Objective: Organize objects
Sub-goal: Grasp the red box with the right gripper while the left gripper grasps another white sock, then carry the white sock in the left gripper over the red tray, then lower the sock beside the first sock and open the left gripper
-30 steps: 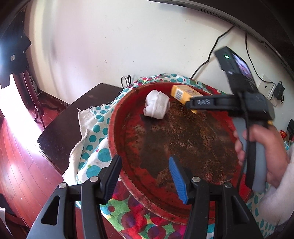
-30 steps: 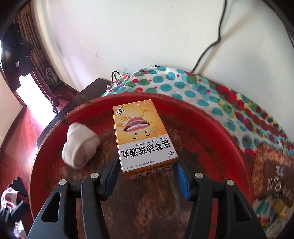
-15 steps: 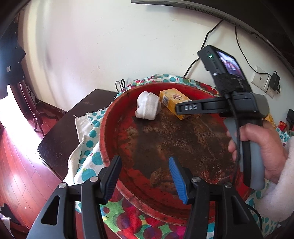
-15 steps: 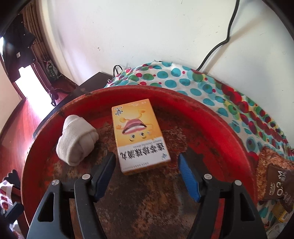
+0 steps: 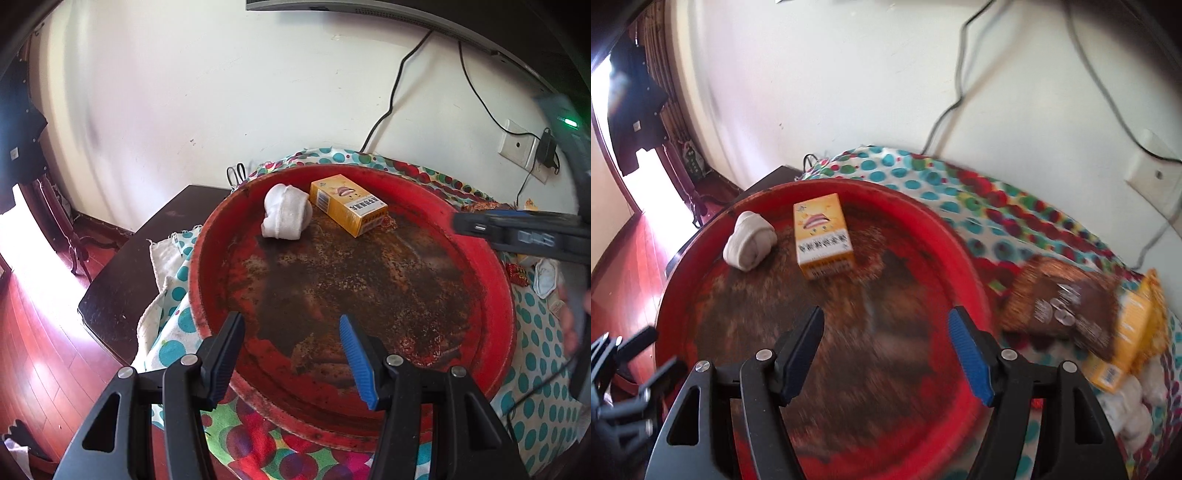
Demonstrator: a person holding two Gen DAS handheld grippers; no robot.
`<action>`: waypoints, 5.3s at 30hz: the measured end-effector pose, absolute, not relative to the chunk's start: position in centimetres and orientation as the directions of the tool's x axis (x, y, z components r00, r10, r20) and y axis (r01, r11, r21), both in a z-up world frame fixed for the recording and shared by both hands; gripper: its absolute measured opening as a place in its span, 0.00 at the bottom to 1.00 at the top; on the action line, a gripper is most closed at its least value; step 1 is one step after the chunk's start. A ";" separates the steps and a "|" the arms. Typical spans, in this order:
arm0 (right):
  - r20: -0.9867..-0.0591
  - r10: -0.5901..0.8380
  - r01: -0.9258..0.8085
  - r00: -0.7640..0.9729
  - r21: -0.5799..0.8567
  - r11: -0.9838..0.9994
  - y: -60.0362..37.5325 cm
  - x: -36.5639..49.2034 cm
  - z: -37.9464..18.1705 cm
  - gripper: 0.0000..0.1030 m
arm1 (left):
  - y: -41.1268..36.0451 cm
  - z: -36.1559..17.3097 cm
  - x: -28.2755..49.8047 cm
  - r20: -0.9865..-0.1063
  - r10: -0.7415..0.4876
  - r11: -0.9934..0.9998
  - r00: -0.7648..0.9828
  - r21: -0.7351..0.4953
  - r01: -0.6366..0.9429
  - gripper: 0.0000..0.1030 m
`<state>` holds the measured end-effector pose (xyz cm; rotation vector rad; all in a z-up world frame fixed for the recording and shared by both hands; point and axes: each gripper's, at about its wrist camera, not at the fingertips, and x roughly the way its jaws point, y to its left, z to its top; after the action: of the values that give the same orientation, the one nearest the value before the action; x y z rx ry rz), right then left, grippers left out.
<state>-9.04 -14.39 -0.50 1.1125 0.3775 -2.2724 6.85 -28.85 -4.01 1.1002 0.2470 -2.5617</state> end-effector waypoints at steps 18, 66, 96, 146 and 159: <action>-0.739 -0.158 0.297 -0.655 -0.059 -0.953 9.6 -6.0 0.0 0.68 | -25.2 -4.5 6.0 -0.724 -0.256 -0.951 -0.641 0.070 0.300 0.54; -0.777 -0.300 0.431 -0.554 0.040 -0.901 16.5 -11.1 -6.2 0.27 | 1.2 -3.6 -9.4 -0.796 0.159 -0.938 -0.585 0.063 -0.341 0.55; -0.776 -0.312 0.419 -0.548 0.068 -0.905 17.3 -11.2 -6.4 0.27 | 2.3 -6.5 -12.7 -0.821 0.164 -0.967 -0.547 -0.025 -0.253 0.30; -0.789 -0.231 0.404 -0.569 -0.024 -0.914 16.5 -11.2 -6.3 0.27 | -17.5 -3.8 -2.3 -0.812 -0.068 -0.993 -0.580 -0.003 0.121 0.30; -0.790 -0.222 0.394 -0.572 -0.028 -0.919 16.6 -11.1 -6.3 0.27 | -22.5 -4.1 -1.2 -0.814 -0.132 -0.980 -0.566 0.020 0.200 0.30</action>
<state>-11.15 16.56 -6.29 1.2140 0.2853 -2.4960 -1.16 -22.50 -4.08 1.3537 0.1110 -2.6224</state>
